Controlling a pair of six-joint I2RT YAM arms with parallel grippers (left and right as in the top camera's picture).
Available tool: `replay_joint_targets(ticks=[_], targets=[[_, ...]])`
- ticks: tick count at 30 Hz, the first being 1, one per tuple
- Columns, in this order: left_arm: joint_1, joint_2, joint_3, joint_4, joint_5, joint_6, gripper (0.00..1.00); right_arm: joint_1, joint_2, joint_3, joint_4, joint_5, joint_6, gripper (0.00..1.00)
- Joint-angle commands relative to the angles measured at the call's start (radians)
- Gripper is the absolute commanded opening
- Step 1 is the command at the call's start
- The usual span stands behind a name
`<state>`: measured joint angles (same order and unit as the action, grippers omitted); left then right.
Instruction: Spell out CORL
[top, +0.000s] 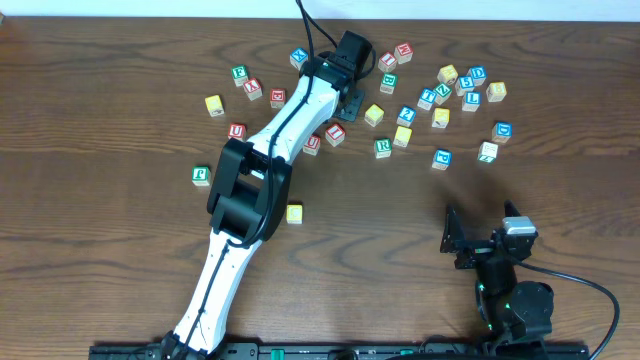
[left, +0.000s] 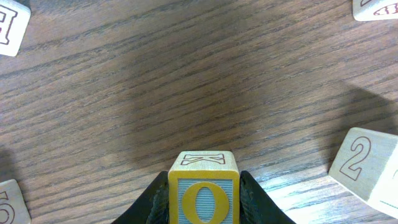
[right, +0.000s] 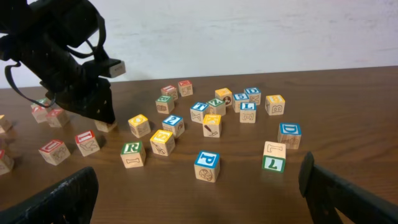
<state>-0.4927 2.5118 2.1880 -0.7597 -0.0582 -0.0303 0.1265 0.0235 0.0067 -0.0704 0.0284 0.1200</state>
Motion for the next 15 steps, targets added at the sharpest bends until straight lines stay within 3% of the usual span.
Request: replay_joint_targets(ticks=[1, 9, 10, 15], targets=[[0.004, 0.026, -0.005, -0.006, -0.003, -0.008, 0.2, -0.011, -0.007, -0.002, -0.004, -0.005, -0.013, 0.99], [0.004, 0.01, -0.003, -0.01, -0.003, -0.008, 0.19, -0.011, -0.007, -0.002, -0.004, -0.005, -0.013, 0.99], [0.004, -0.009, -0.003, -0.015, -0.003, -0.008, 0.14, -0.011, -0.007, -0.002, -0.004, -0.005, -0.013, 0.99], [0.004, -0.1, -0.003, -0.022, -0.003, -0.008, 0.13, -0.011, -0.007, -0.002, -0.004, -0.005, -0.013, 0.99]])
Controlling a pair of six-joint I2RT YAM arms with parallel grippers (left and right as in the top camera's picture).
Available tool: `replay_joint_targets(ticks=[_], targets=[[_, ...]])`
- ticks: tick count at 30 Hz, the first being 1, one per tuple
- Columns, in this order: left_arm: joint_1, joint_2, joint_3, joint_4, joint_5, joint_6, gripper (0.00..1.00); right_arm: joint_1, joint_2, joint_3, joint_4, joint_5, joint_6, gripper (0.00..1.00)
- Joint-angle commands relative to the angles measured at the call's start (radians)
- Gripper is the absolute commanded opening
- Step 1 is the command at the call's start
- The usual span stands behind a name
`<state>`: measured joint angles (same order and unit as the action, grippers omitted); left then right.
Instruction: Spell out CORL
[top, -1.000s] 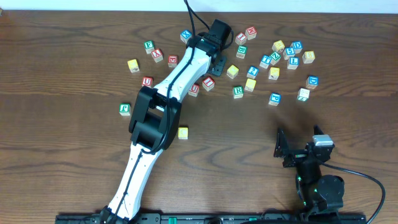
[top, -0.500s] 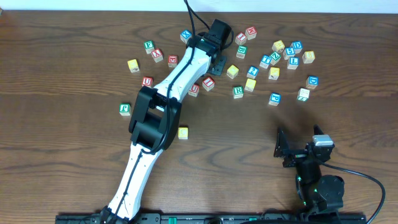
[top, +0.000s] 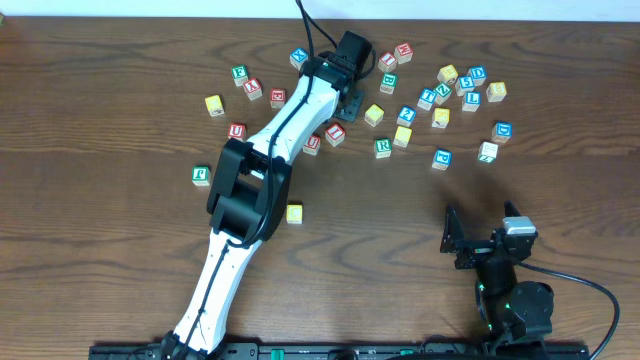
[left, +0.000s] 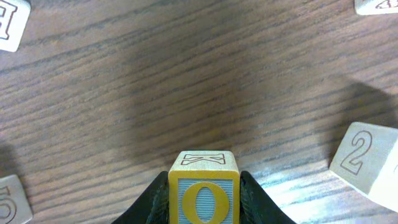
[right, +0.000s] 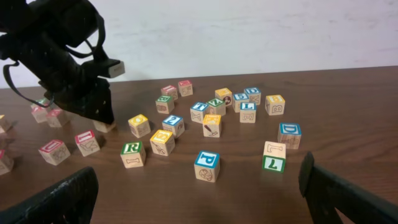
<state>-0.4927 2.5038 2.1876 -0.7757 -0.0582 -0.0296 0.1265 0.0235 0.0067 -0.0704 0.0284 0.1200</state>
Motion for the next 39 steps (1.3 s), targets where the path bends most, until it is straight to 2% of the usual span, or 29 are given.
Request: replay_joint_targets(ticks=[1, 7, 13, 18, 24, 33, 35, 39], targets=[[0.004, -0.11, -0.003, -0.008, -0.003, -0.008, 0.13, -0.011, -0.007, -0.002, -0.004, -0.005, -0.013, 0.99], [0.004, -0.276, -0.003, -0.055, -0.003, -0.008, 0.08, -0.011, -0.007, -0.002, -0.004, -0.005, -0.013, 0.99], [0.004, -0.427, -0.003, -0.257, -0.002, -0.025, 0.08, -0.011, -0.007, -0.002, -0.004, -0.005, -0.013, 0.99], [0.004, -0.473, -0.003, -0.415, -0.002, -0.083, 0.07, -0.011, -0.007, -0.002, -0.004, -0.005, -0.013, 0.99], [0.003, -0.479, -0.005, -0.527, 0.051, -0.098, 0.07, -0.011, -0.007, -0.002, -0.004, -0.005, -0.013, 0.99], [-0.045, -0.564, -0.039, -0.536, 0.001, -0.107, 0.08, -0.011, -0.007, -0.002, -0.004, -0.005, -0.013, 0.99], [-0.051, -0.601, -0.075, -0.529, -0.007, -0.107, 0.08, -0.011, -0.007, -0.002, -0.004, -0.005, -0.013, 0.99], [-0.057, -0.719, -0.267, -0.453, -0.006, -0.135, 0.08, -0.011, -0.007, -0.002, -0.004, -0.005, -0.013, 0.99]])
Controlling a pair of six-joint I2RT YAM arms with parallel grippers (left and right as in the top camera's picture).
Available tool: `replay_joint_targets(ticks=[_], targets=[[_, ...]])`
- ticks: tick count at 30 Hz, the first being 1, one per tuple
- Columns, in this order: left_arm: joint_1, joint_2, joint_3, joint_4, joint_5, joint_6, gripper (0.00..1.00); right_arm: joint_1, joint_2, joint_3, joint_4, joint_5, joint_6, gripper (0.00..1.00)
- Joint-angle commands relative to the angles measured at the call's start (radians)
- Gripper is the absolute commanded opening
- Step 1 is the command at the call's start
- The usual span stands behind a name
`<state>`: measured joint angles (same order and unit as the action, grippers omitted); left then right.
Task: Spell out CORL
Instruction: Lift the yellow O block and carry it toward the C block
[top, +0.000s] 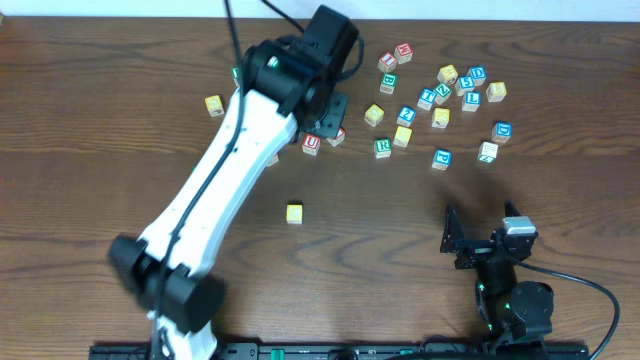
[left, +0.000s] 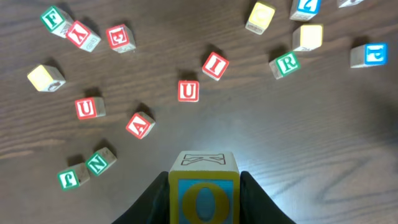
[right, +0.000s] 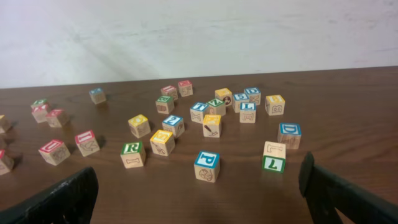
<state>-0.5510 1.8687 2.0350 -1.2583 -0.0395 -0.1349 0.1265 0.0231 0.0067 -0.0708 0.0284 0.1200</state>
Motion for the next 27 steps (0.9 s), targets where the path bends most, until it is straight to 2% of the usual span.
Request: replay_joint_targets(ticks=[1, 5, 8, 14, 19, 27], targets=[[0.002, -0.14, -0.22, 0.081, -0.024, -0.049, 0.08, -0.011, -0.007, -0.002, -0.004, -0.005, -0.013, 0.99], [0.002, -0.301, -0.518, 0.246, 0.05, -0.108, 0.08, -0.011, -0.007, -0.002, -0.003, -0.005, -0.013, 0.99], [-0.002, -0.372, -0.651, 0.322, 0.058, -0.158, 0.07, -0.011, -0.007, -0.002, -0.003, -0.005, -0.013, 0.99], [-0.038, -0.379, -0.773, 0.39, 0.057, -0.265, 0.07, -0.011, -0.007, -0.002, -0.004, -0.005, -0.013, 0.99], [-0.103, -0.378, -0.892, 0.504, 0.045, -0.377, 0.07, -0.011, -0.007, -0.002, -0.004, -0.005, -0.013, 0.99], [-0.198, -0.378, -0.999, 0.572, -0.086, -0.477, 0.07, -0.011, -0.007, -0.002, -0.004, -0.005, -0.013, 0.99]])
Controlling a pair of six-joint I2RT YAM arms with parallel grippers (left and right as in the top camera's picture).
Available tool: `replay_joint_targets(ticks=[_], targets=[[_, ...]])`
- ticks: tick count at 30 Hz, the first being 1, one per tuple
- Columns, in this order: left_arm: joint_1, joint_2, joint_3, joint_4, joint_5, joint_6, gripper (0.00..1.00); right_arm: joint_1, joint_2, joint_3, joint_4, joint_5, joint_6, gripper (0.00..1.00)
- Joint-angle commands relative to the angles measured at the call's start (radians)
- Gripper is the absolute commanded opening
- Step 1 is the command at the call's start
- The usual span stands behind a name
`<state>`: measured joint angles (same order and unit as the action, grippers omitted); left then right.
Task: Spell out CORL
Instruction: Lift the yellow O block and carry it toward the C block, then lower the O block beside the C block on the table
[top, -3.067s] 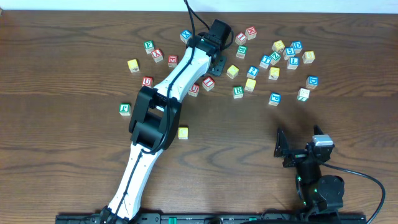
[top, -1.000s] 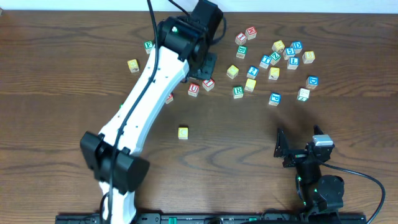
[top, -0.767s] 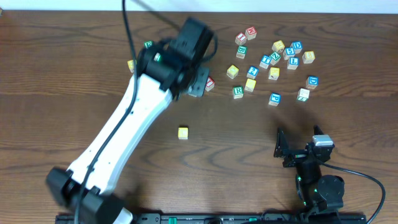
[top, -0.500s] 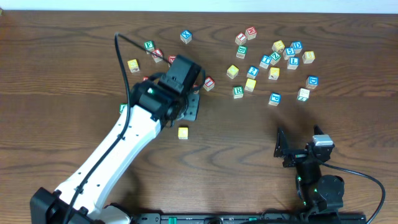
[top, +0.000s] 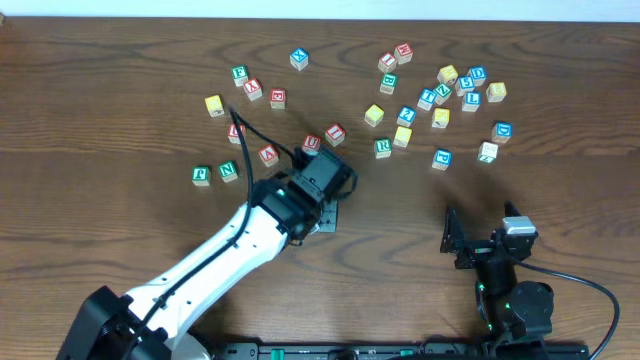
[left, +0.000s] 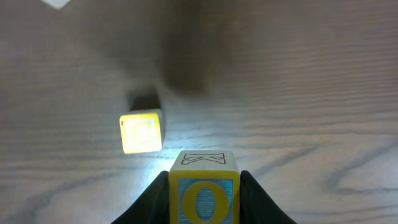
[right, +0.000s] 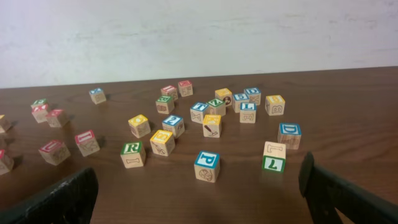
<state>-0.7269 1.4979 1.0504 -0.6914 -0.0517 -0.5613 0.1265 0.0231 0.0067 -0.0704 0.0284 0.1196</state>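
My left gripper is shut on a wooden block with a yellow O on blue, held low over the table. Just ahead and to its left lies a lone yellow-topped block; glare hides its letter. In the overhead view the left gripper is at mid table and covers both blocks. A green R block and a green L block lie among the scattered blocks. My right gripper stands open and holds nothing, near the front right.
Loose letter blocks are spread along the far side: a red and green group at left, a blue and yellow group at right. A blue P block lies nearest the right gripper. The table's far edge meets a white wall.
My left gripper, still shut on the O block, has come from high over the far red blocks down to mid table beside the lone yellow block. The right arm has not moved.
My left gripper was shut on the O block low over the table among the far blocks, and half a second later barely higher. Then it held the block high above the red blocks. Now the block is low beside the lone yellow block.
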Motion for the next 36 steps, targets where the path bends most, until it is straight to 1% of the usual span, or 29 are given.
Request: replay_joint_targets(ticks=[1, 9, 15, 22, 29, 36], targets=[[-0.026, -0.007, -0.015, 0.006, -0.074, -0.052, 0.08, -0.011, -0.007, -0.002, -0.004, -0.005, -0.012, 0.99], [-0.027, 0.011, -0.029, 0.016, -0.118, -0.065, 0.08, -0.011, -0.007, -0.002, -0.004, -0.005, -0.012, 0.99], [-0.027, 0.029, -0.115, 0.126, -0.117, -0.065, 0.08, -0.011, -0.007, -0.002, -0.004, -0.005, -0.012, 0.99], [-0.027, 0.039, -0.116, 0.156, -0.118, -0.064, 0.07, -0.011, -0.007, -0.002, -0.004, -0.005, -0.012, 0.99], [-0.027, 0.108, -0.116, 0.193, -0.118, -0.064, 0.07, -0.011, -0.007, -0.002, -0.004, -0.005, -0.012, 0.99], [-0.027, 0.11, -0.129, 0.212, -0.122, -0.061, 0.08, -0.011, -0.007, -0.002, -0.004, -0.005, -0.012, 0.99]])
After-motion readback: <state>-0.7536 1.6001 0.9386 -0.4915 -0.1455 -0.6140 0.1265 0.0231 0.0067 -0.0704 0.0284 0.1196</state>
